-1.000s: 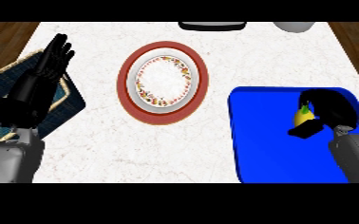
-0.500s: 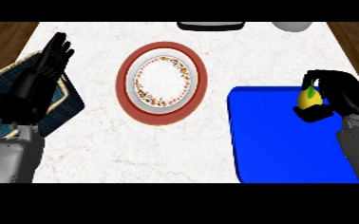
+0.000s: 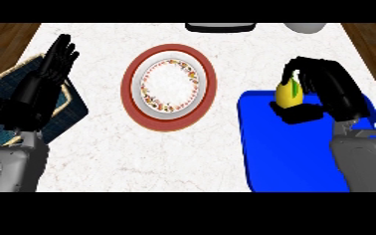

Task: Pick the lemon from the tray and place it in the plate

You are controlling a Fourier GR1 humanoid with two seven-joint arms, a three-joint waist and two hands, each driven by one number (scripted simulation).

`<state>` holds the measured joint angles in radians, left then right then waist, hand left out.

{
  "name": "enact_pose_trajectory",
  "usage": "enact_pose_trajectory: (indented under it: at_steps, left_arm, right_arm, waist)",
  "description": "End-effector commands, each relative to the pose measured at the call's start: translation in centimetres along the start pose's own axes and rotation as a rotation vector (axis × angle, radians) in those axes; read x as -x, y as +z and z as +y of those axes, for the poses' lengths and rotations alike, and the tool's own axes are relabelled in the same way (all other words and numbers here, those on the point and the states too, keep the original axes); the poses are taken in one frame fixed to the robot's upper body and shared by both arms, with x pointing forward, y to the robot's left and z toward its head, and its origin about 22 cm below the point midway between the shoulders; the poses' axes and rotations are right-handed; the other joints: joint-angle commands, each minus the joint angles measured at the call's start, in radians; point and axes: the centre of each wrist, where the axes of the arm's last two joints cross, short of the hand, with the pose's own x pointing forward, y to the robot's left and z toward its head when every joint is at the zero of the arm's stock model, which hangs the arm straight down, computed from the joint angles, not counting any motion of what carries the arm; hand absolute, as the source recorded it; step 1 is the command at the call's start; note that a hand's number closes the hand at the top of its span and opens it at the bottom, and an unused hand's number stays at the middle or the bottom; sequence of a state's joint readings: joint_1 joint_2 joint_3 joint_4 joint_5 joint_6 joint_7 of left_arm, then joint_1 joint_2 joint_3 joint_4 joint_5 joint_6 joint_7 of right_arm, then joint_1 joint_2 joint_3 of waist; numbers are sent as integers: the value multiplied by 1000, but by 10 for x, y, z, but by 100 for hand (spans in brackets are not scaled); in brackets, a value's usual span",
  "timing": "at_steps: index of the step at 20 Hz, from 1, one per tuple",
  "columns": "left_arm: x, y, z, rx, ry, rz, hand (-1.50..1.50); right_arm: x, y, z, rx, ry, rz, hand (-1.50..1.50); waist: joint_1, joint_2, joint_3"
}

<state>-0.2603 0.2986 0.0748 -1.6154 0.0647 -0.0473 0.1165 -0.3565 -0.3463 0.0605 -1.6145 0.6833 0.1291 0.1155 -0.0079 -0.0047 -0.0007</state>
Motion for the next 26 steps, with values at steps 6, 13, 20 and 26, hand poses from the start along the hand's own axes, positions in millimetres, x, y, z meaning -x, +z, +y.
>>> enact_pose_trajectory:
  at_steps: [6,13,20,26]
  left_arm:
    - [7,-11,5,20,-3,-12,0]
    - [7,-11,4,9,-1,-14,0]
    - [-3,-12,-18,39,-8,-24,0]
    - [-4,-4,-13,48,11,-27,0]
  right_arm:
    - [-84,-16,22,-37,-97,-106,150]
    - [-151,-61,43,-82,-177,-124,150]
    - [-172,-107,92,-105,-153,-50,150]
    - [-159,-132,119,-101,-75,-14,150]
  waist:
    - [9,6,0]
    - [15,6,0]
    - [41,10,0]
    - [65,17,0]
